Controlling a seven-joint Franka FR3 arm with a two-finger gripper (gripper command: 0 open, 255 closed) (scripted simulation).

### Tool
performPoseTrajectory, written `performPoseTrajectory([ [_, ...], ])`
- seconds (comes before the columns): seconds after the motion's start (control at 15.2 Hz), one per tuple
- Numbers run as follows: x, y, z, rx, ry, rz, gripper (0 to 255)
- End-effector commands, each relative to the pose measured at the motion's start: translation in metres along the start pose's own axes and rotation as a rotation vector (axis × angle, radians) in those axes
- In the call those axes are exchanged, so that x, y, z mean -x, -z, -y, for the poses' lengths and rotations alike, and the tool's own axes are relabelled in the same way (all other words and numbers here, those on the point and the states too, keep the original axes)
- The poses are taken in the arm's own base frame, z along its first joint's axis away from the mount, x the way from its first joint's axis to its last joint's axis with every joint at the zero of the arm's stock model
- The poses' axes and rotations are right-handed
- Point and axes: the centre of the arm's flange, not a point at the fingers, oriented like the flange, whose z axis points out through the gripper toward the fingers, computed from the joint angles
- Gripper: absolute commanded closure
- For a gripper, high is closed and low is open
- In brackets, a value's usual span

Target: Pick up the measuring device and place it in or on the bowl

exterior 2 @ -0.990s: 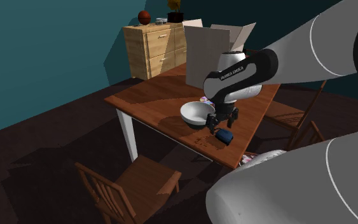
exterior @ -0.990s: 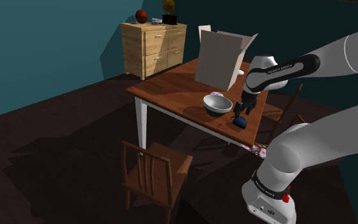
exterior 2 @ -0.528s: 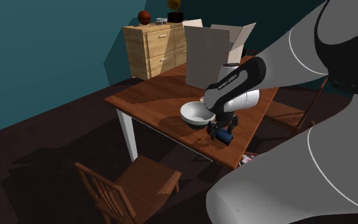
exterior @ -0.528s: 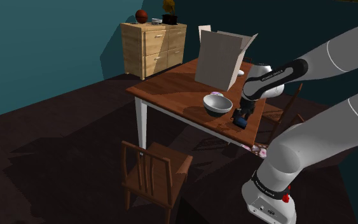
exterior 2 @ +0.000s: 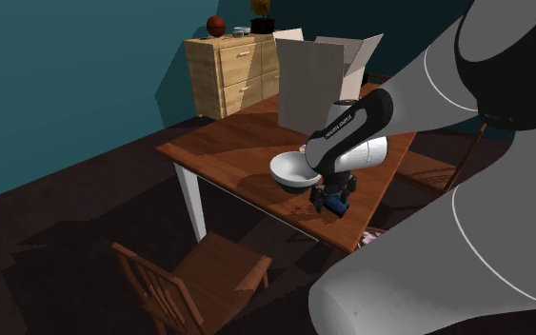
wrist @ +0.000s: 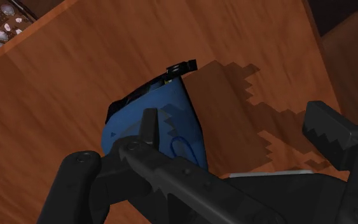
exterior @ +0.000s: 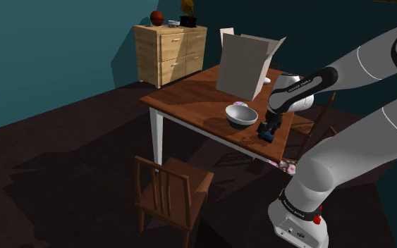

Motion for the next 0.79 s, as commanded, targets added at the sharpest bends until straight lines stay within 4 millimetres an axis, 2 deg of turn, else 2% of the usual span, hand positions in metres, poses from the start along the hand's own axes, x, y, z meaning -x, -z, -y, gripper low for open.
performPoseTrajectory([
  [0.0, 0.0, -0.0001, 0.0, 0.0, 0.0, 0.0, 0],
  [0.07, 0.0, -0.0001, 0.0, 0.0, 0.0, 0.0, 255],
  [0.59, 0.0002, -0.0008, -0.0018, 0.0, 0.0, 0.0, 255],
  [0.73, 0.0001, 0.0052, -0.0001, 0.0, 0.0, 0.0, 255],
])
